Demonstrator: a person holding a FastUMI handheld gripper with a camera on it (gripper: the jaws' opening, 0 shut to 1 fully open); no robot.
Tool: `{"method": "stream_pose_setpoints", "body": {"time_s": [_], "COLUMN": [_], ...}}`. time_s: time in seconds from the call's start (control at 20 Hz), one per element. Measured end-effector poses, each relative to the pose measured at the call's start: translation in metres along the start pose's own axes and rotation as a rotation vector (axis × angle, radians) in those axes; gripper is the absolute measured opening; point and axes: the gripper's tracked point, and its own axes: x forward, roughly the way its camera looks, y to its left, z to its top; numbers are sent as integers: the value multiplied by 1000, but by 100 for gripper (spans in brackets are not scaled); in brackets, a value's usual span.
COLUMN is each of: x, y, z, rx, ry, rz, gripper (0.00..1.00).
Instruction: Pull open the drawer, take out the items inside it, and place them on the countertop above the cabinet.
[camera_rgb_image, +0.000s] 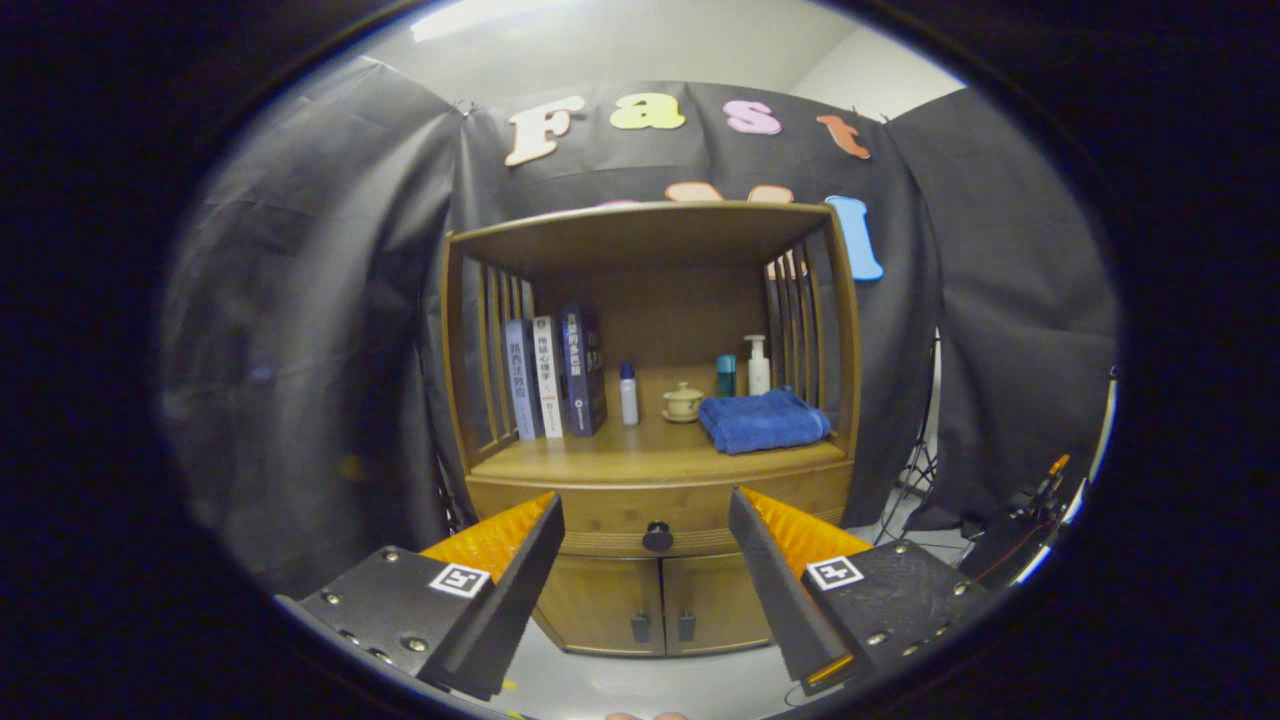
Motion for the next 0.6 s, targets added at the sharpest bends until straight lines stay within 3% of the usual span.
{"method": "stream_pose_setpoints", "body": {"time_s": [0.35, 0.6], "x": [33, 76], "y": [8, 0], "z": [-32, -60], "rx": [-27, 59], "ry": [0, 54], "rz": [14, -16], "gripper": [99, 99]}}
